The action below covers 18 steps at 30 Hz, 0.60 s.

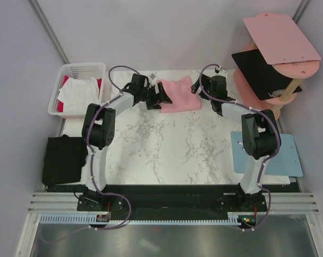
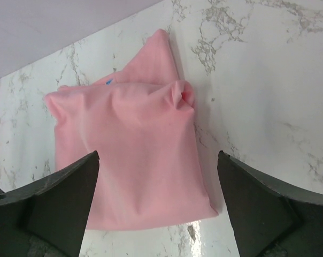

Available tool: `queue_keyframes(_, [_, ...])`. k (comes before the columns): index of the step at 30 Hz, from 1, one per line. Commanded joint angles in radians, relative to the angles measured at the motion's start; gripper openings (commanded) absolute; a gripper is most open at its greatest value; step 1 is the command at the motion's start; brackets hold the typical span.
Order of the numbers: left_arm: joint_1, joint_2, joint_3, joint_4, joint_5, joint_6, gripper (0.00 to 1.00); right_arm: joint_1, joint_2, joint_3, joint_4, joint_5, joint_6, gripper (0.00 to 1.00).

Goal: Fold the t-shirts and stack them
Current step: Smooth out wrinkles on the folded tshirt

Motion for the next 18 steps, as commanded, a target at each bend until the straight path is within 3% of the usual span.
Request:
queue_keyframes(1, [-0.005,-0.014,-0.073,0.067,-0.085,0.040,0.91,0.001,-0.023,-0.104,0.016,-0.023,0.000,0.98])
queue_keyframes(11, [-0.004,-0.017,-0.110,0.118,-0.163,0.029,0.91,0.003,0.081,-0.141,0.086,-0.038,0.020,0.96])
queue_keyframes(13, [-0.004,0.010,-0.093,0.119,-0.157,0.021,0.87,0.001,0.112,-0.141,0.125,-0.087,0.036,0.93])
queue_keyframes(15, [-0.004,0.047,-0.062,0.119,-0.134,0.014,0.73,0.003,0.138,-0.143,0.154,-0.119,0.049,0.83])
queue_keyframes(16, [-0.005,0.055,-0.046,0.125,-0.101,0.011,0.48,0.003,0.145,-0.143,0.180,-0.136,0.053,0.76])
queue_keyframes(17, [-0.005,0.065,-0.039,0.125,-0.088,0.009,0.32,0.001,0.153,-0.137,0.188,-0.154,0.062,0.54])
queue_keyframes(18, [-0.007,0.070,-0.038,0.125,-0.085,0.007,0.16,0.003,0.165,-0.129,0.185,-0.185,0.066,0.40])
